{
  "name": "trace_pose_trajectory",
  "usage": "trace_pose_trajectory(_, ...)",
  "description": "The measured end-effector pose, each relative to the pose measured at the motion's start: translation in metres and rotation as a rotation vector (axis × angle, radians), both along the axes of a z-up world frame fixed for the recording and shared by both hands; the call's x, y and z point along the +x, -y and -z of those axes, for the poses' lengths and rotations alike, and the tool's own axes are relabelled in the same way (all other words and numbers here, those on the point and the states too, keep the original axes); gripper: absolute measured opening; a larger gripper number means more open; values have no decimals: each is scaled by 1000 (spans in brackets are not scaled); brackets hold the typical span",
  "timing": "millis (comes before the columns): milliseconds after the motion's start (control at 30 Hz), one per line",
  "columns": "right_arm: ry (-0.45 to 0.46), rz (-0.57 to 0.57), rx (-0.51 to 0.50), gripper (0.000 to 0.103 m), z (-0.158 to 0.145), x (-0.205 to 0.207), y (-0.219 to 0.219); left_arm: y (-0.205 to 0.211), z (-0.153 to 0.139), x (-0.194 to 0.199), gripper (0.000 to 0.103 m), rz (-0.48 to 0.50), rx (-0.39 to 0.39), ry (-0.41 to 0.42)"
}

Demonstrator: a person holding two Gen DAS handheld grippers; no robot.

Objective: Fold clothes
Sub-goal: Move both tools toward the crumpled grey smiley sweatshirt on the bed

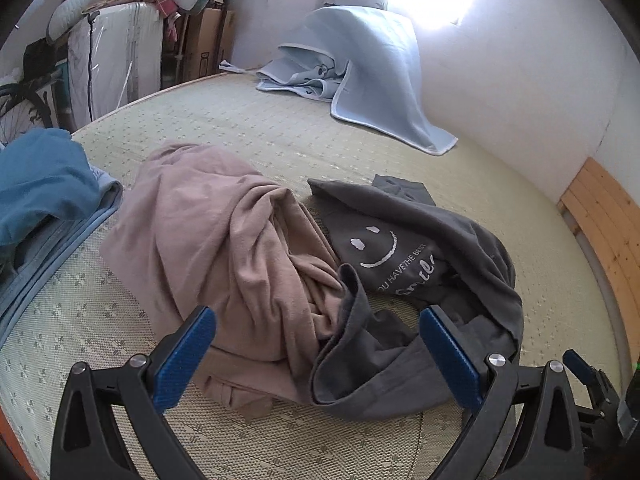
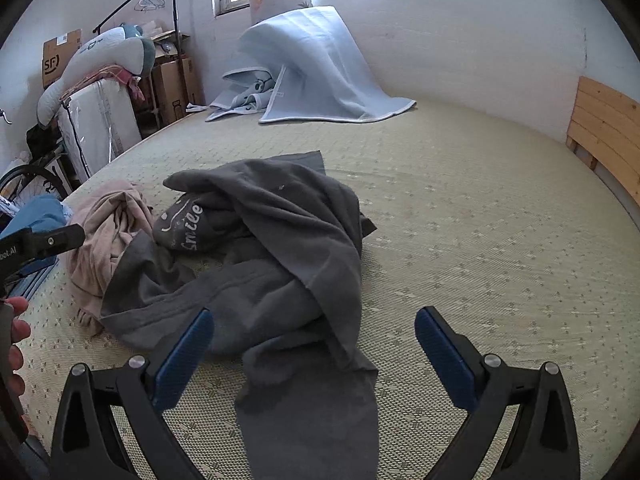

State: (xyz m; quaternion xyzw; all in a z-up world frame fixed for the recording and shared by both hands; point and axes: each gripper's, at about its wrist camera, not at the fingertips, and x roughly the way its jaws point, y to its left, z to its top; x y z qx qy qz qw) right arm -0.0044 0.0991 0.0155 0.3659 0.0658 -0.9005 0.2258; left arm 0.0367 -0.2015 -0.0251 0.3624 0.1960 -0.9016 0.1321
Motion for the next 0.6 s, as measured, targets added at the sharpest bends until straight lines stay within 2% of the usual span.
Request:
trace_pose_trajectory(467,26,-55,-28,101,2,-11,-3,-9,-6,-5,103,43,34,-15)
trace_pose_trajectory(500,26,-63,-32,96,1,-13,-3,-10,-7,-6,103,44,42,-18)
trace_pose_trajectory(533,26,-70,-35,84,1,-15,-2,-11,-8,-7,103,45,49,-22)
trace_pose_trajectory(600,22,-92,-7,70,4,-20,2,-13,-10,-9,103,46,59,-29)
